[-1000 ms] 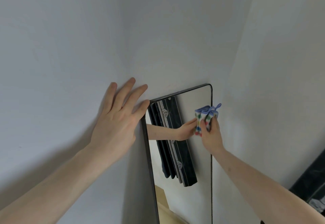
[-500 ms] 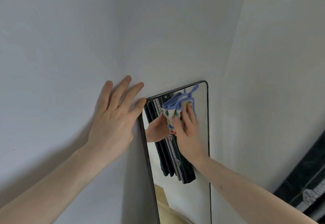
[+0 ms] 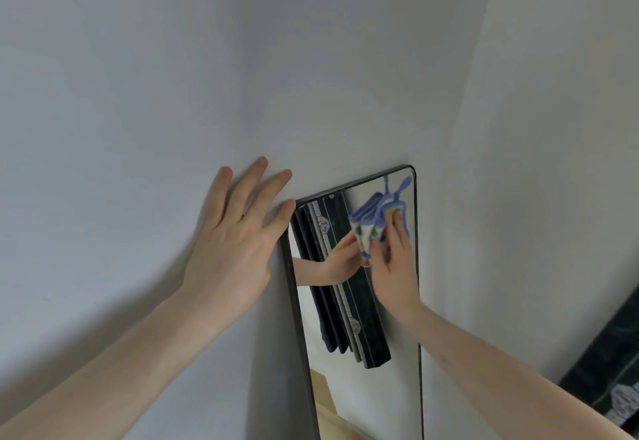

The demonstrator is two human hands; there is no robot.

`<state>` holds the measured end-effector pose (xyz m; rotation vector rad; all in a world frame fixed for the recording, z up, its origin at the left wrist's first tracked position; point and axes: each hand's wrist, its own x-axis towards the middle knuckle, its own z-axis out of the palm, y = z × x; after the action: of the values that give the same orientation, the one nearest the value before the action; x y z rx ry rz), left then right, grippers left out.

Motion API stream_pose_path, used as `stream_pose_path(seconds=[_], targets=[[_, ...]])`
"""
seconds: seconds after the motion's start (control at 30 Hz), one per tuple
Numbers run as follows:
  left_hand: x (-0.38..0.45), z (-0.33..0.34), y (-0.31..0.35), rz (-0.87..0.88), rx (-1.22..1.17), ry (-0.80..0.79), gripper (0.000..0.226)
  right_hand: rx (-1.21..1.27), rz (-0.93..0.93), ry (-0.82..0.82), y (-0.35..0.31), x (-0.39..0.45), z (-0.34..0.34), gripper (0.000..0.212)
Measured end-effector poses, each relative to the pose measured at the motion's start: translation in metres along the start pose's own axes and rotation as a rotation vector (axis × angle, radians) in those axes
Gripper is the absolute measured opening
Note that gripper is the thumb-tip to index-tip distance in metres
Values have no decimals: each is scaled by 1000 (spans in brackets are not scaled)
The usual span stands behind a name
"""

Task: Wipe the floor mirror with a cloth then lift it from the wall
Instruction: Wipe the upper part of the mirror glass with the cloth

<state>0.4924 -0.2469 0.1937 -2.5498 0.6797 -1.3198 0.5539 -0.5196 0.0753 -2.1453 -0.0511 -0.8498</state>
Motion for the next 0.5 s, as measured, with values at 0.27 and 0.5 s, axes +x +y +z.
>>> stream_pose_path(seconds=[0.27, 0.5], targets=[[1, 0, -1, -8, -4, -13, 66, 220, 353, 39, 46, 44, -29, 46], [1, -1, 0, -13, -17, -9, 62, 252, 523, 11, 82, 14, -18, 57]])
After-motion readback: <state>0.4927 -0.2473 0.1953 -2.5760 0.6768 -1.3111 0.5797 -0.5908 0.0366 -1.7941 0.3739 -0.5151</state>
